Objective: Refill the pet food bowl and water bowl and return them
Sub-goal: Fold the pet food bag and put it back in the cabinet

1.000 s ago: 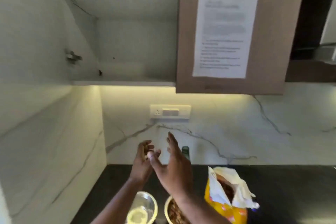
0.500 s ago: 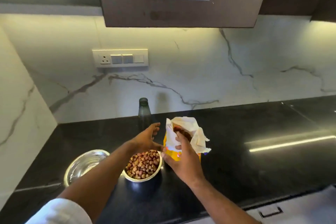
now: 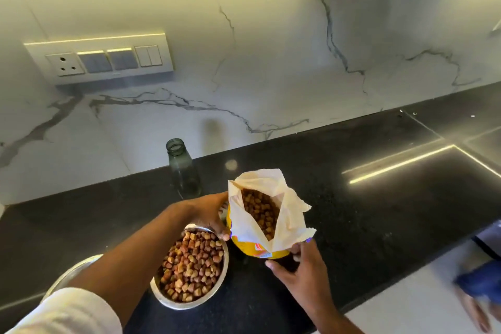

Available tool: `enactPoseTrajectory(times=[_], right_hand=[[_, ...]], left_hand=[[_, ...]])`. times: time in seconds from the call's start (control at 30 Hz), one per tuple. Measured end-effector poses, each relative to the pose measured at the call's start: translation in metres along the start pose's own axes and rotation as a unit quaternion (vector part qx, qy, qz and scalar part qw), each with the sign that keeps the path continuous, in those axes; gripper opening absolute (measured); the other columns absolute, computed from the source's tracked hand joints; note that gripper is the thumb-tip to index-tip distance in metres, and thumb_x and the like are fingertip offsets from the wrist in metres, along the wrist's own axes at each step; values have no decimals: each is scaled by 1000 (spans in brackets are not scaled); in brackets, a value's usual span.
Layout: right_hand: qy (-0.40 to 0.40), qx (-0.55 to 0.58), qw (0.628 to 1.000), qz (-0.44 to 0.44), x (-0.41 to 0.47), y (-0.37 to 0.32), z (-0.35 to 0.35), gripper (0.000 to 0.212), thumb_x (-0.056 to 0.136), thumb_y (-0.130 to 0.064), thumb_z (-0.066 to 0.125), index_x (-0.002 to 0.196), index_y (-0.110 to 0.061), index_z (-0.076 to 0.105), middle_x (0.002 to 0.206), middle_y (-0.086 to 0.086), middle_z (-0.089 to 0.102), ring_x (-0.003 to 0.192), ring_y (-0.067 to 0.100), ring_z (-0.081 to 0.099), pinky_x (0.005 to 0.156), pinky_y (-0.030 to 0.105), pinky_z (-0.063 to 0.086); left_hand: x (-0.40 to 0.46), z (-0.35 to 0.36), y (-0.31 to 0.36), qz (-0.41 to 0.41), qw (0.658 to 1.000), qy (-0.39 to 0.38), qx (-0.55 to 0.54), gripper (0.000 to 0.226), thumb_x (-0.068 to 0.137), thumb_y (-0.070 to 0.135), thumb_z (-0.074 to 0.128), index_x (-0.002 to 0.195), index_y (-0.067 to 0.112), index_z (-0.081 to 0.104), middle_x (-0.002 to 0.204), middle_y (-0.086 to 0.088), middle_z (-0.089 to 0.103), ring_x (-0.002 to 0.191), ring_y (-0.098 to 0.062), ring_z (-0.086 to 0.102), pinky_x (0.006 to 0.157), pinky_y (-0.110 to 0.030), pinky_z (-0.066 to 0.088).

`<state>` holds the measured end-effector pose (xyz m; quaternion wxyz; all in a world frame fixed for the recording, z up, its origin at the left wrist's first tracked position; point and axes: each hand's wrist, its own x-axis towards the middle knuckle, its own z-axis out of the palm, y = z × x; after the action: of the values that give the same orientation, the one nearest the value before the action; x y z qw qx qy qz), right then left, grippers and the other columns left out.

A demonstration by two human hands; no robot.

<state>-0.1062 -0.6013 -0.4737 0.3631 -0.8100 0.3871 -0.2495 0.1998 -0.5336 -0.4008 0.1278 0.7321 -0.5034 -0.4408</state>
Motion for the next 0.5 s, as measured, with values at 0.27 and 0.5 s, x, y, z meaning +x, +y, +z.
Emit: enactPoseTrajectory(times=[0.27,0.5], right_hand=[[-96,87,988,80,33,2,28,87,47,-74,88,120,-50,48,126,-29,55,121,-14,51,106,20,45],[-68,141,979,134,46,4,17,85,43,-53,97,113,-43,50,114,-22,62,110,3,62,83,4,49]], left_hand=[[23,-1,0,30,991,-99,-81,82,67,7,93,126,42,50,122,20,63,121,-16,59,105,-40,52],[25,0,0,40,996,-30,-80,66,75,7,89,120,38,51,113,25,61,104,9,57,101,-18,43]])
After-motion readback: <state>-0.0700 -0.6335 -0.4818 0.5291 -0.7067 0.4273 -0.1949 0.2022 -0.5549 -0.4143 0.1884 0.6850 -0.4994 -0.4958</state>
